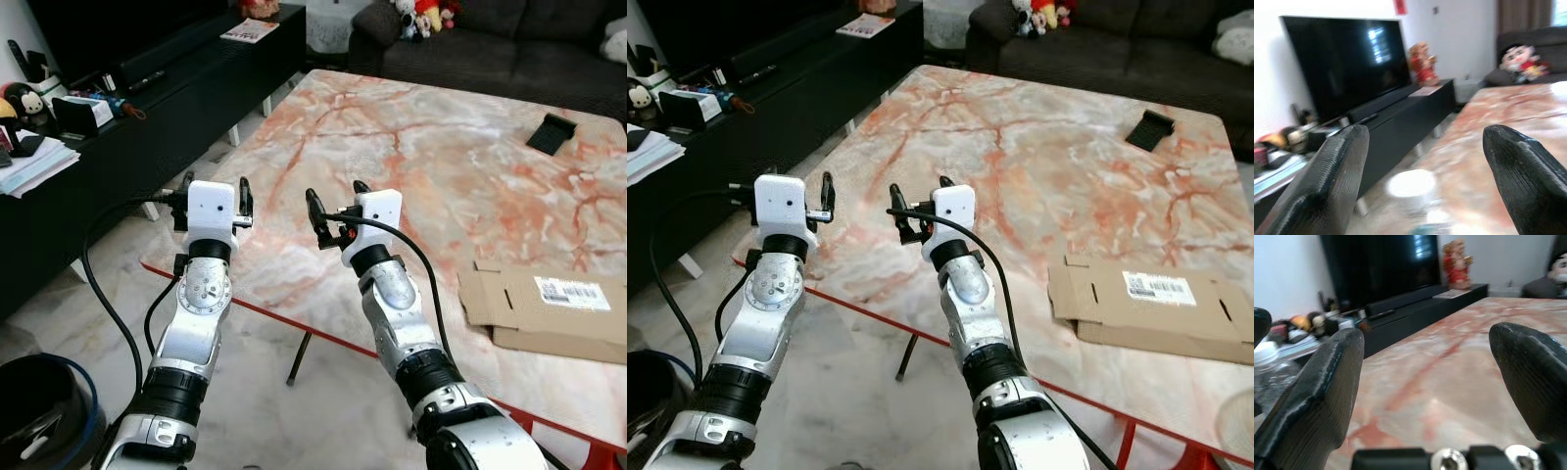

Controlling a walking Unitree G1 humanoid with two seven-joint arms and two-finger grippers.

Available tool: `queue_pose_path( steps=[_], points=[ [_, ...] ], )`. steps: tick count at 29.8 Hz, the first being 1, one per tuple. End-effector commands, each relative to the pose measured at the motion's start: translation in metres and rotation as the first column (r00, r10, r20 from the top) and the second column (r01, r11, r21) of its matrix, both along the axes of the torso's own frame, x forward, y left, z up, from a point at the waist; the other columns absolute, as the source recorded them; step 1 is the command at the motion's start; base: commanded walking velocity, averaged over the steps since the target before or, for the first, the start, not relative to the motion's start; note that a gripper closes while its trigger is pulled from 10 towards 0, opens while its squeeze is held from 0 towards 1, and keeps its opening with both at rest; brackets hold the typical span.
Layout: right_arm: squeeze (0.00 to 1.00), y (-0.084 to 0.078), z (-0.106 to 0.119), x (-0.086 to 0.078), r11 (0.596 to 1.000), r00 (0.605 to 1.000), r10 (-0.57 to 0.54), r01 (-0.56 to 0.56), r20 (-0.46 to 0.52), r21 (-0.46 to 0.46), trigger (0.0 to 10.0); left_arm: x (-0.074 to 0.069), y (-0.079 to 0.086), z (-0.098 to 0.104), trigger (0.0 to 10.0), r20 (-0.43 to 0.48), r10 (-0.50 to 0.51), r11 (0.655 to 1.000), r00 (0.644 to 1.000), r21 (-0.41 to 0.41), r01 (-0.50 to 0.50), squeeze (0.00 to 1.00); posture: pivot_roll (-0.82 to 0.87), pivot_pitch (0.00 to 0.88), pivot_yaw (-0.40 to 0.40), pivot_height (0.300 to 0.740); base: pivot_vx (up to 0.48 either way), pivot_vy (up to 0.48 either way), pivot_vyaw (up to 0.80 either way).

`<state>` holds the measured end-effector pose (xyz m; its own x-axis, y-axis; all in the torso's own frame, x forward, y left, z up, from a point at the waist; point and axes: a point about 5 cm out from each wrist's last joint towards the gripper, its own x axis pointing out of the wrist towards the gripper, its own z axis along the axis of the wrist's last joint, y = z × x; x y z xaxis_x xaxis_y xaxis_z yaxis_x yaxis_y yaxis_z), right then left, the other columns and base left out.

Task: Picking trash to rubbish bin

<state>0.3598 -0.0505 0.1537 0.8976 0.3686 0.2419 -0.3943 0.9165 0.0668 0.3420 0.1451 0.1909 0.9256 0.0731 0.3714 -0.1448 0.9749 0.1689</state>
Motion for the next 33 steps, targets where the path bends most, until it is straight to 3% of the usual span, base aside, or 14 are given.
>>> queue_pose_path(
  steps=[1,9,20,33],
  points=[
    [0.00,0.007,0.004,0.000,1.000,1.000,0.021,-0.021,0.011,0.010,10.0,0.000,0.004,0.004,10.0,0.015,0.014,1.000,1.000,0.003,-0.014,0.00,0.14,0.096,-0.002,0.740,0.330,0.000,0.00],
    [0.00,0.007,0.004,0.000,1.000,1.000,0.027,-0.027,0.012,0.008,10.0,0.001,0.017,0.012,10.0,0.040,0.054,0.998,0.998,0.022,-0.055,0.00,0.13,0.092,-0.007,0.740,0.323,0.000,0.00],
    [0.00,0.005,0.004,0.000,1.000,1.000,0.022,-0.022,0.012,0.020,10.0,0.001,0.038,0.022,10.0,0.075,0.102,0.994,0.992,0.034,-0.105,0.00,0.14,0.108,-0.011,0.740,0.000,0.000,0.00],
    [0.00,0.002,0.005,-0.001,0.999,0.999,0.026,-0.026,0.020,0.018,10.0,0.008,0.054,0.012,10.0,-0.009,0.094,0.993,0.995,0.067,-0.094,0.00,0.13,0.117,-0.020,0.740,0.000,0.000,0.00]
  ],
)
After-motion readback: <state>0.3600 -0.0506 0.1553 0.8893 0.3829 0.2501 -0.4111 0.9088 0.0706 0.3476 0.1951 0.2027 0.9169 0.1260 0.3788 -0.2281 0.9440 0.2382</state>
